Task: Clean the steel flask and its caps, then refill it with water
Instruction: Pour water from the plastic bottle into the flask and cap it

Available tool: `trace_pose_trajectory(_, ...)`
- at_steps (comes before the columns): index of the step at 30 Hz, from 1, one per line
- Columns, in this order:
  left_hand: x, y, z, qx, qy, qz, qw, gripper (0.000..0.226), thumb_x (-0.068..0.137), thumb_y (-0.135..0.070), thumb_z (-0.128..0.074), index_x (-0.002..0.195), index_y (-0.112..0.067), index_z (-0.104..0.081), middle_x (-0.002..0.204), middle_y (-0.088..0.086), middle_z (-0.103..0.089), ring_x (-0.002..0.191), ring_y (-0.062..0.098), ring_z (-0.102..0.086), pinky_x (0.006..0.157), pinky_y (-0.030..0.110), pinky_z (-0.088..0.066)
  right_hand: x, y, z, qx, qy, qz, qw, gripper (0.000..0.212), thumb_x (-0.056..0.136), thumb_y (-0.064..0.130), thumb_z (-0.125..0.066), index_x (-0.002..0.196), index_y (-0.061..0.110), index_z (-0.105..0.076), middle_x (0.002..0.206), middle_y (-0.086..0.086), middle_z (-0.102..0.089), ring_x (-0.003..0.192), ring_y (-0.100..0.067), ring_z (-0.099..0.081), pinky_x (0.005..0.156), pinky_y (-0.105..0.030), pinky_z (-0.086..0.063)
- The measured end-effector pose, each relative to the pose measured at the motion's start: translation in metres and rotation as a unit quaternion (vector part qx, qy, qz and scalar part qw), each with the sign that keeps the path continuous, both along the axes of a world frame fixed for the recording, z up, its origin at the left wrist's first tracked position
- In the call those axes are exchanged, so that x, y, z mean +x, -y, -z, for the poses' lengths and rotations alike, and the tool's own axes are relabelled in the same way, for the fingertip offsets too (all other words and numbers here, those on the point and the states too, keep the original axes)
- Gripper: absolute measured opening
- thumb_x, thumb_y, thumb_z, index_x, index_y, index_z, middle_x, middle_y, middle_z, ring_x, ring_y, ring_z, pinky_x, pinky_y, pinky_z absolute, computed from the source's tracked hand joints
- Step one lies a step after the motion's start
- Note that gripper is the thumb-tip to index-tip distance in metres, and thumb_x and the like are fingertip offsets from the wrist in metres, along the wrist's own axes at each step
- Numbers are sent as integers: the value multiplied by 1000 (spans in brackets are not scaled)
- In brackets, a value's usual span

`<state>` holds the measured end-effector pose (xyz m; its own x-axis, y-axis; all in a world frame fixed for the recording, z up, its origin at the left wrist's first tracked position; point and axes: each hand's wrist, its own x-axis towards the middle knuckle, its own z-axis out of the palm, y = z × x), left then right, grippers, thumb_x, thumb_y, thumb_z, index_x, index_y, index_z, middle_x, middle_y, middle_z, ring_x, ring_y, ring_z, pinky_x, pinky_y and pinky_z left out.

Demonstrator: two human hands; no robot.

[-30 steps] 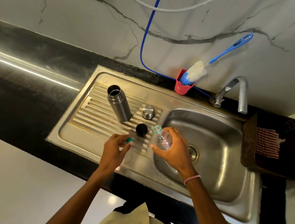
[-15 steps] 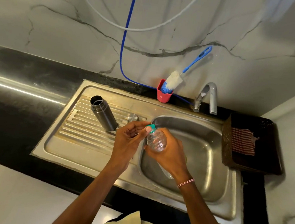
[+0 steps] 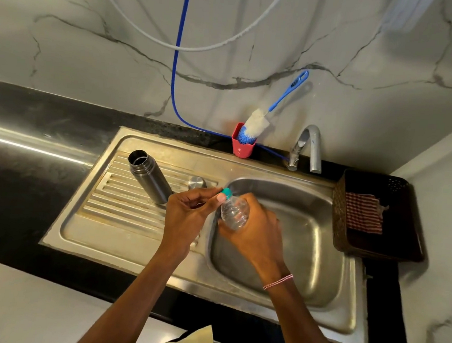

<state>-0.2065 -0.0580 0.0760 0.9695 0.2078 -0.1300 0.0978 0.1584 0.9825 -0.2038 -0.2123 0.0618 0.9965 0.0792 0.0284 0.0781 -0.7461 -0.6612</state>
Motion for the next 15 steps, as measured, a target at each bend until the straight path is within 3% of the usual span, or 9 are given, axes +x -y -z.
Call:
trace_pose_trajectory(3,4,-8,-1,27,17,19,999,35,77,-17,-81,109,-1,-77,102,11,-79,99,27,-76,87,40,-59,2,1,0,2,-30,-11,999,63,67,65,-79,116,34,-53,108,14,-69,94,-10,-64,80,-28,-52)
trace_pose_trajectory(6,9,-17,-6,10,50,56,997,27,77,-9,-78,104,-11,-79,102,12,-79,101,29,-75,88,34,-60,7,5,-9,116,-116,-42,986,59,63,54,-86,110,32,-61,99,13,-71,87,-6,-67,78,-35,-60)
trace_pose_trajectory(8,12,-24,-11,-16,61,97,993,23,78,-8,-77,101,-14,-80,101,10,-79,102,27,-75,86,28,-59,13,10,-18,255,-228,-99,934,47,68,33,-90,107,24,-67,95,4,-75,85,-13,-71,80,-42,-60)
trace_pose_trajectory(11,14,-30,-16,-91,50,163,981,23,76,-23,-85,99,-17,-82,104,9,-79,104,24,-74,89,29,-59,17,19,-31,415,-369,-217,802,31,80,17,-80,107,10,-67,90,-11,-70,79,-32,-66,72,-42,-58)
trace_pose_trajectory(12,15,-31,-17,-102,46,176,978,27,76,-26,-86,100,-15,-82,106,10,-78,106,25,-73,91,30,-58,16,20,-31,442,-385,-230,777,26,82,14,-77,106,10,-67,89,-14,-69,77,-33,-64,70,-41,-58)
trace_pose_trajectory(13,15,-33,-16,-97,44,178,978,28,79,-27,-84,104,-13,-81,109,12,-78,108,27,-72,93,31,-58,15,18,-31,453,-384,-217,774,24,83,12,-77,105,12,-69,89,-13,-69,77,-33,-65,70,-41,-58)
trace_pose_trajectory(14,17,-34,-16,-81,46,172,981,27,84,-23,-79,108,-11,-79,113,14,-76,111,30,-71,95,33,-57,15,14,-31,441,-365,-185,799,25,82,12,-79,105,14,-69,90,-11,-71,79,-30,-67,72,-42,-58)
trace_pose_trajectory(15,18,-33,-16,-59,43,160,984,26,89,-18,-73,112,-8,-78,115,16,-76,112,32,-71,96,33,-57,15,9,-30,397,-322,-145,847,30,80,15,-82,107,16,-69,92,-5,-73,82,-24,-70,74,-42,-57)
